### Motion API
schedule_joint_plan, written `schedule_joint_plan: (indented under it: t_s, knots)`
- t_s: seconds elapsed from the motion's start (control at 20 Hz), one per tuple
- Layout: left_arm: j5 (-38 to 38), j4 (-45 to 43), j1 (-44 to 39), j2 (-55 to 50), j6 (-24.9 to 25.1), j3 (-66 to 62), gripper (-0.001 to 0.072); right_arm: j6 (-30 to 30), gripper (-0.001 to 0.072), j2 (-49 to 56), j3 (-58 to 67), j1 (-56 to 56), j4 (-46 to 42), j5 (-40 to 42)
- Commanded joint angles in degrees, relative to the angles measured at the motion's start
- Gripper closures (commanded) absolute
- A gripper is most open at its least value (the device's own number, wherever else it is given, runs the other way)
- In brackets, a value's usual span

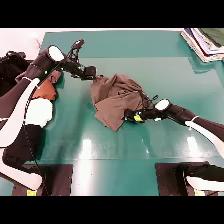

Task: Fold the shirts.

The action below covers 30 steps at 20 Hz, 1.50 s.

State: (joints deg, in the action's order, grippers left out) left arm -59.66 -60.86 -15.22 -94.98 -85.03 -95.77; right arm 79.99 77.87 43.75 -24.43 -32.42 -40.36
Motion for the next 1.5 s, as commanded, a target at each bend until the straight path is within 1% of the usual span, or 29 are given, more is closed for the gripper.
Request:
schedule_joint_plan:
  t_s: [0.0, 0.1, 0.15, 0.25, 0.3, 0.4, 0.55, 0.65, 0.75, 0.9, 1.0, 1.2, 1.3, 1.35, 1.45]
  knots:
    - [0.17, -2.64, 1.07, 4.81, 0.02, -2.99, 0.0681, 0.15, 0.0697, -9.09, 0.81, 2.27, -6.38, -0.24]
    - [0.22, -3.72, 3.08, 10.71, 0.31, -6.36, 0.0681, 1.92, 0.0697, -19.80, 3.54, 7.26, -13.44, -5.40]
    - [0.15, -3.74, 4.11, 14.47, 1.73, -8.28, 0.0681, 3.78, 0.0697, -25.09, 6.08, 10.38, -17.70, -8.61]
    - [0.72, -5.49, 4.94, 22.32, 3.91, -11.82, 0.0681, 6.03, 0.0697, -34.49, 13.57, 18.08, -24.98, -17.00]
    - [0.98, -6.71, 4.92, 26.29, 4.66, -13.53, 0.0681, 6.05, 0.0697, -37.83, 18.34, 22.56, -27.50, -21.75]
    - [1.07, -6.43, 4.92, 33.48, 5.18, -16.02, 0.0681, 5.88, 0.0697, -41.64, 27.80, 31.08, -29.92, -30.23]
    - [1.14, -6.40, 4.92, 42.58, 5.64, -17.66, 0.0681, 4.31, 0.0697, -42.62, 40.02, 42.53, -30.38, -39.15]
    - [0.92, -6.43, 4.92, 46.93, 5.64, -17.66, 0.0681, 3.43, 0.0697, -41.16, 46.16, 49.07, -30.16, -44.72]
    - [0.00, -6.43, 4.92, 48.76, 5.62, -17.73, 0.0681, 2.95, 0.0697, -39.12, 50.27, 52.76, -30.16, -49.11]
    - [-5.90, -6.43, 4.92, 47.95, 5.55, -16.57, 0.0681, 2.91, 0.0697, -35.06, 55.19, 53.31, -30.12, -51.71]
    - [-9.75, -6.19, 4.92, 45.75, 4.74, -12.87, 0.0681, 2.95, 0.0697, -31.32, 56.87, 52.94, -30.12, -52.72]
    - [-14.10, -2.45, 4.92, 39.12, 4.31, 1.95, 0.0681, 3.61, 0.0697, -19.28, 56.92, 43.74, -30.82, -56.06]
    - [-13.75, -1.44, 4.92, 34.69, 4.55, 11.58, 0.0681, 4.57, 0.0697, -10.64, 56.92, 37.48, -33.38, -58.88]
    - [-12.50, -1.51, 4.92, 32.54, 4.55, 16.17, 0.0681, 4.66, 0.0697, -6.49, 56.92, 34.69, -36.30, -59.93]
    - [-5.53, -2.80, 4.92, 27.36, 5.03, 23.54, 0.0680, 4.63, 0.0697, 1.70, 56.92, 29.75, -42.75, -59.39]
